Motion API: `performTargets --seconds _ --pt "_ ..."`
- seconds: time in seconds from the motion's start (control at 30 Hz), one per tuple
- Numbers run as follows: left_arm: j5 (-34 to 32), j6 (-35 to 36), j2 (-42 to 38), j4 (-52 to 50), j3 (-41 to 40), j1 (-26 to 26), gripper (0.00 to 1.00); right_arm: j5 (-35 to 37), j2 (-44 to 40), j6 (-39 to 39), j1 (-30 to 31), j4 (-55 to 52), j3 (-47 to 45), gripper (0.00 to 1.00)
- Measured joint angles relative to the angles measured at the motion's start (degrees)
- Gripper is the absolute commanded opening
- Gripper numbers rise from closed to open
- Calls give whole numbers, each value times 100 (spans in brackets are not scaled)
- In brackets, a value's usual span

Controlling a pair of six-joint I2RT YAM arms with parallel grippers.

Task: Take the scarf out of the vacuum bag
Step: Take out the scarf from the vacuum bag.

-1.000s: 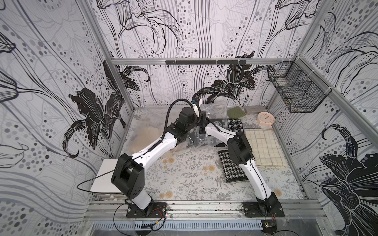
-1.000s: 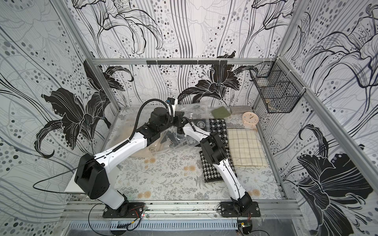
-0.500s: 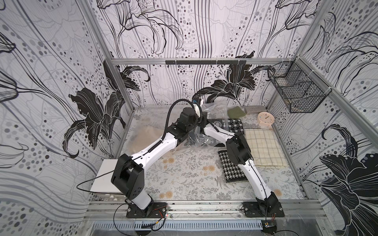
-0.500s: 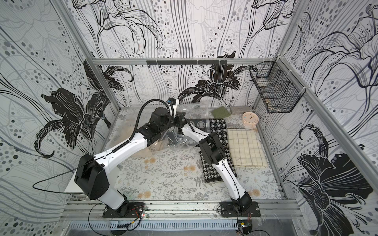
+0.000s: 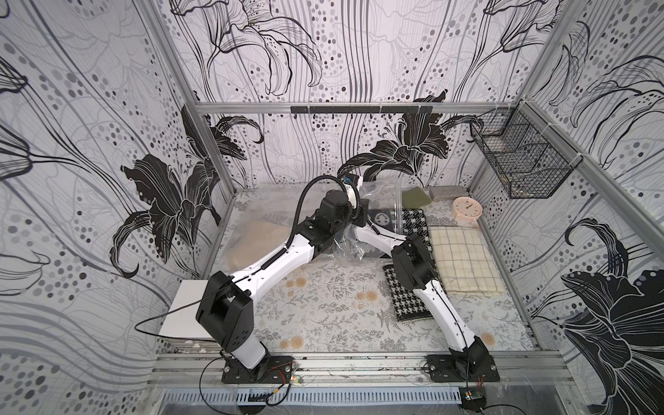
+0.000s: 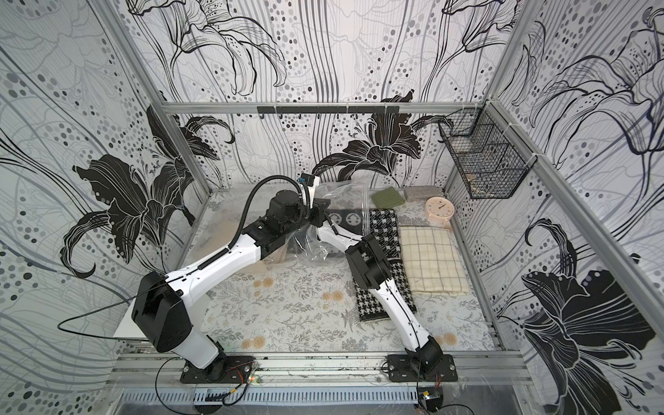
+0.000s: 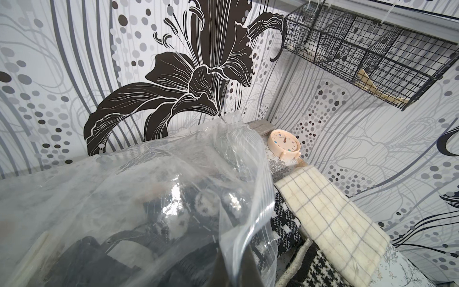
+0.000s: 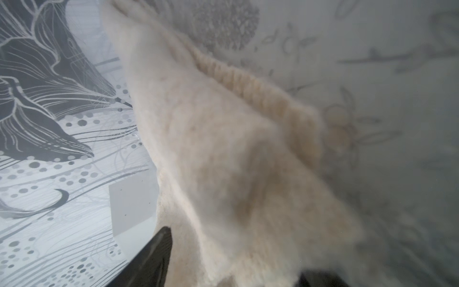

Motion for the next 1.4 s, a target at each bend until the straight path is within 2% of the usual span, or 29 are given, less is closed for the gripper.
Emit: performTargets --seconds 0.33,0.6,0.87,0.97,1.2,1.4 --pt "2 9 0 -50 59 -35 0 -256 424 702 81 1429 81 59" --pt "-4 50 -9 -59 59 -46 0 -369 1040 1121 129 1915 754 36" --pt "-24 87 -61 -57 55 -46 0 -376 1084 1244 129 1982 761 13" --pt "-26 94 -61 -59 55 -46 0 -378 1084 1266 129 1989 758 1" --pt "-94 136 -76 -57 35 -50 0 -378 1084 1178 129 2009 739 0" --pt "-254 240 -188 -52 -46 -63 0 -354 1014 629 129 1692 737 0"
